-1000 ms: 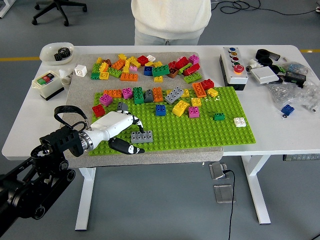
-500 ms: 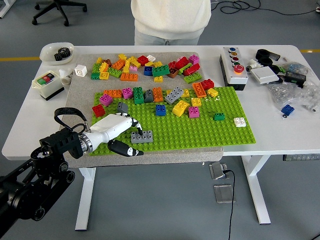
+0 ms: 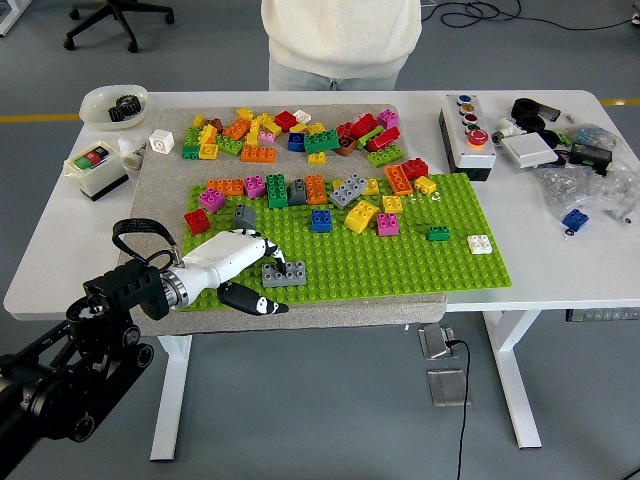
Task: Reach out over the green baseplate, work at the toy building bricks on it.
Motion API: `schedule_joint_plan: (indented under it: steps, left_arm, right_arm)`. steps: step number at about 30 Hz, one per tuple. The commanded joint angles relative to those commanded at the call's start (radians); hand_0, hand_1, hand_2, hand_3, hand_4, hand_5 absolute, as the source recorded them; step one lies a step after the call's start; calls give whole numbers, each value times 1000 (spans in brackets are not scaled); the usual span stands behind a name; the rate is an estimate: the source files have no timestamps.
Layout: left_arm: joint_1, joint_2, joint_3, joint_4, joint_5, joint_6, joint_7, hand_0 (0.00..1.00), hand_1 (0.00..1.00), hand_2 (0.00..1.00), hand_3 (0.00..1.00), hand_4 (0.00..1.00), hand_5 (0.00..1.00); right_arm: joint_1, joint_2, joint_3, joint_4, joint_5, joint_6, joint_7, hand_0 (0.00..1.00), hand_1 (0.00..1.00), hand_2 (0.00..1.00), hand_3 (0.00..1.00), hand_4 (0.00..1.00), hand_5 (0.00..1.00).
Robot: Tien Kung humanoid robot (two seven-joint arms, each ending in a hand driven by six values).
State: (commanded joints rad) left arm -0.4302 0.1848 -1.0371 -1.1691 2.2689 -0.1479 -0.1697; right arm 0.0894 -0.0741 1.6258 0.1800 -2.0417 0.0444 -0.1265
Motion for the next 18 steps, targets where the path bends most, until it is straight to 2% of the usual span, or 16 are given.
schedule_joint_plan:
  steps: [18]
  left_arm:
    - [-11, -15, 2, 34, 0, 13, 1, 908, 749, 765, 606, 933, 486]
  right_arm:
    - [3, 0, -3, 0, 5, 1, 1, 727, 608, 615, 520, 717, 526]
